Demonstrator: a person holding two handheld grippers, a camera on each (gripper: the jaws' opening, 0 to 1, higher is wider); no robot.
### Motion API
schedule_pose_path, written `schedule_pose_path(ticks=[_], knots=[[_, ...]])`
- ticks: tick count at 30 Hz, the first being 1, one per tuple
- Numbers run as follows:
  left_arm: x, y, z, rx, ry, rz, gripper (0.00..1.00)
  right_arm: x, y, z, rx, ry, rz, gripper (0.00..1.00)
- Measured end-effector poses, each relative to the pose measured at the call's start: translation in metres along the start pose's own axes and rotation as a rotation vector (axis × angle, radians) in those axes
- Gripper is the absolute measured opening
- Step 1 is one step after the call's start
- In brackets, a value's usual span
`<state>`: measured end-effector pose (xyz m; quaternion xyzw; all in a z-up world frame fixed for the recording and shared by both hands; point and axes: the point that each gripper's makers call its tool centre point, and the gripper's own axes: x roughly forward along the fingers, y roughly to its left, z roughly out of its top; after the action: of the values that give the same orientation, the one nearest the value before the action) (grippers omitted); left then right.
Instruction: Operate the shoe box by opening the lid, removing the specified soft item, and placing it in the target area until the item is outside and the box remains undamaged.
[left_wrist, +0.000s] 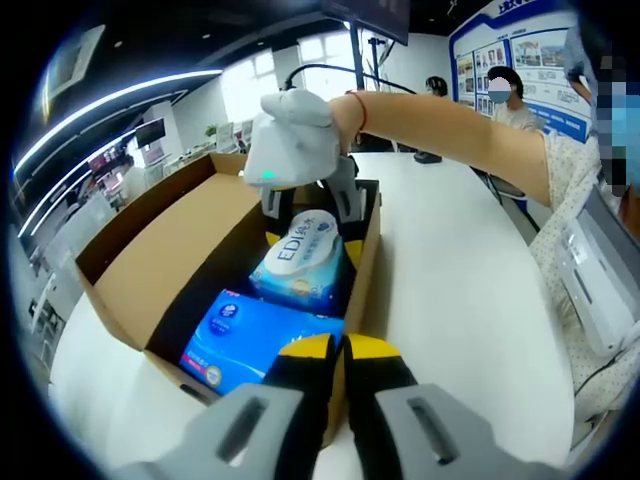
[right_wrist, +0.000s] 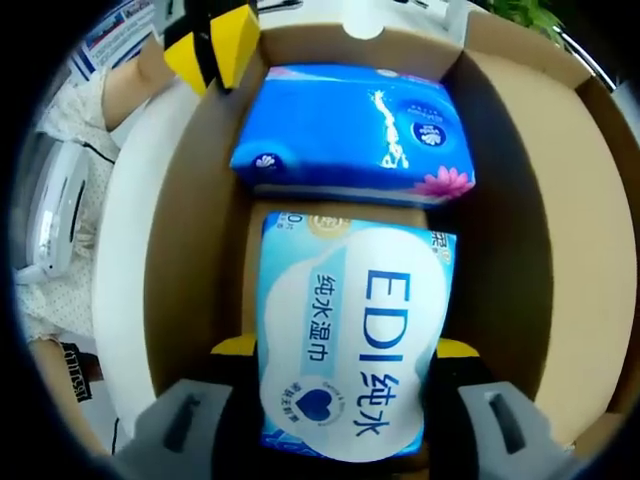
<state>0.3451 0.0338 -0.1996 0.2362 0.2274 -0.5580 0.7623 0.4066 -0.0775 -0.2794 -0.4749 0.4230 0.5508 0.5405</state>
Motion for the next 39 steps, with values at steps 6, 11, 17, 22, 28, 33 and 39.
schedule_pose_path(ticks=[6, 11, 17, 22, 28, 33, 39], knots=[[-0.001, 0.001, 0.000, -0.002, -0.003, -0.002, 0.03, -0.003, -0.007, 0.001, 0.003, -0.002, -0.003, 0.64], [-0.001, 0.001, 0.000, -0.006, -0.006, -0.004, 0.03, -0.007, -0.011, 0.001, 0.005, 0.001, -0.006, 0.64], [-0.001, 0.000, 0.000, -0.003, -0.004, -0.002, 0.03, -0.013, -0.011, 0.002, 0.011, -0.006, -0.021, 0.63], [-0.001, 0.000, -0.001, -0.007, -0.005, -0.003, 0.03, -0.020, -0.011, 0.005, 0.009, -0.011, -0.024, 0.63], [-0.001, -0.001, -0.001, -0.009, -0.006, -0.003, 0.03, -0.026, -0.011, 0.006, 0.013, -0.012, -0.033, 0.63], [-0.001, -0.001, -0.001, -0.012, -0.008, -0.004, 0.03, -0.029, -0.010, 0.007, 0.005, -0.007, -0.039, 0.63], [-0.003, 0.000, 0.001, -0.041, -0.029, -0.021, 0.03, -0.030, -0.007, 0.007, 0.002, -0.007, -0.034, 0.62]])
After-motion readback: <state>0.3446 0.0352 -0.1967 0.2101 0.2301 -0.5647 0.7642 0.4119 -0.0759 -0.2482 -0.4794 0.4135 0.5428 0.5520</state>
